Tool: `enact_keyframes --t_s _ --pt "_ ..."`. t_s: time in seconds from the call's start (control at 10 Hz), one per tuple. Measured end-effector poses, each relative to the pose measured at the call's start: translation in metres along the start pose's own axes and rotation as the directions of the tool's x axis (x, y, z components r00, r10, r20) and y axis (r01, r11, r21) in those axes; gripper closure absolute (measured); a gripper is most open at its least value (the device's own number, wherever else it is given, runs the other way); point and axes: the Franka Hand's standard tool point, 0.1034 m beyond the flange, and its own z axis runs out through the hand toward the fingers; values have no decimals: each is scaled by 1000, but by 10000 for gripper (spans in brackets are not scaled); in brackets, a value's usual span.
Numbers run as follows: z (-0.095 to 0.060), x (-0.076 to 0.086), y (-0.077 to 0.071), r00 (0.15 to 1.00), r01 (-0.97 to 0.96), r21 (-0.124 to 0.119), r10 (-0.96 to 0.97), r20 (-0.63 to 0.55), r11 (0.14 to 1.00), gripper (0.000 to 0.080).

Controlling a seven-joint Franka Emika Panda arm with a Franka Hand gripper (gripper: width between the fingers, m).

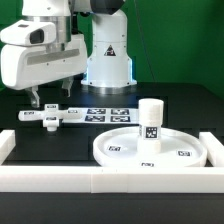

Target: Assemble round table

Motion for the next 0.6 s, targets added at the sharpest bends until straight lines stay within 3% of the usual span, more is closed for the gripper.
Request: enact_keyframes --t_s 0.6 --pt "22 -9 -6 1000 -17 15 17 12 1000 150"
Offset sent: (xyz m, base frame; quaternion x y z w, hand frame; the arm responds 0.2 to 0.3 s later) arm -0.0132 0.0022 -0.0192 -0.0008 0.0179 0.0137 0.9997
